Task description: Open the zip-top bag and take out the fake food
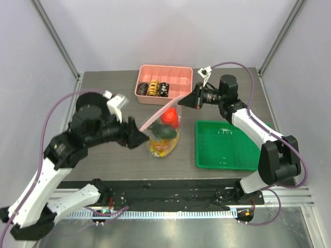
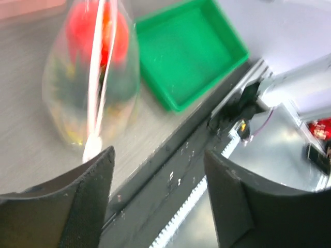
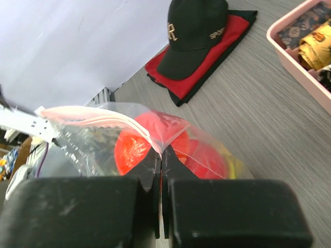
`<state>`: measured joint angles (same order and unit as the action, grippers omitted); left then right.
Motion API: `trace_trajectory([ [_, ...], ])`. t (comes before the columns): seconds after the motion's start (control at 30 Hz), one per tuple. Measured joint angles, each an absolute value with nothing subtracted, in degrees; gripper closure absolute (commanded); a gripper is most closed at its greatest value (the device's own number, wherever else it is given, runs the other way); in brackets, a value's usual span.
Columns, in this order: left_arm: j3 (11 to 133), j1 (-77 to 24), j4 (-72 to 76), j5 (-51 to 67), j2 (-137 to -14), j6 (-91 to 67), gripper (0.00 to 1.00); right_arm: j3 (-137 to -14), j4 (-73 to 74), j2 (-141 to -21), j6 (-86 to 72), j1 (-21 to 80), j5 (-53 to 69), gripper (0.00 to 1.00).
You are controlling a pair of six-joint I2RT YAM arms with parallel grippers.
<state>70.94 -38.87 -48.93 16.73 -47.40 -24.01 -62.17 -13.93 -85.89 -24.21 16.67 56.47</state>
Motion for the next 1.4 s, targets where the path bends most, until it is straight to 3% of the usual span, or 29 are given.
trace_trajectory([
  [0.17,87.22,-38.81,-43.79,16.53,-62.96,-23.77,0.48,-62.67,-13.91,-85.86,-22.83,17.63,59.31,0.98],
  [0.43,92.55,-37.19,-41.54,16.23,-80.12,-20.69,0.59,-62.67,-13.78,-85.73,-22.15,18.81,61.95,0.99],
  [0.83,91.2,-34.09,-42.3,16.05,-78.0,-18.2,0.66,-62.67,-13.1,-84.73,-21.5,18.81,62.83,0.99],
  [1.2,86.02,-34.09,-42.33,17.08,-77.93,-18.0,0.67,-62.67,-12.56,-83.9,-21.52,18.81,63.02,0.99],
  [1.3,85.97,-34.09,-42.28,17.3,-78.0,-17.98,0.72,-62.67,-12.56,-83.88,-21.54,18.81,63.02,0.99],
  [1.4,85.97,-34.09,-42.3,18.24,-78.35,-17.93,0.89,-62.67,-12.53,-83.88,-21.56,18.96,62.96,0.99],
])
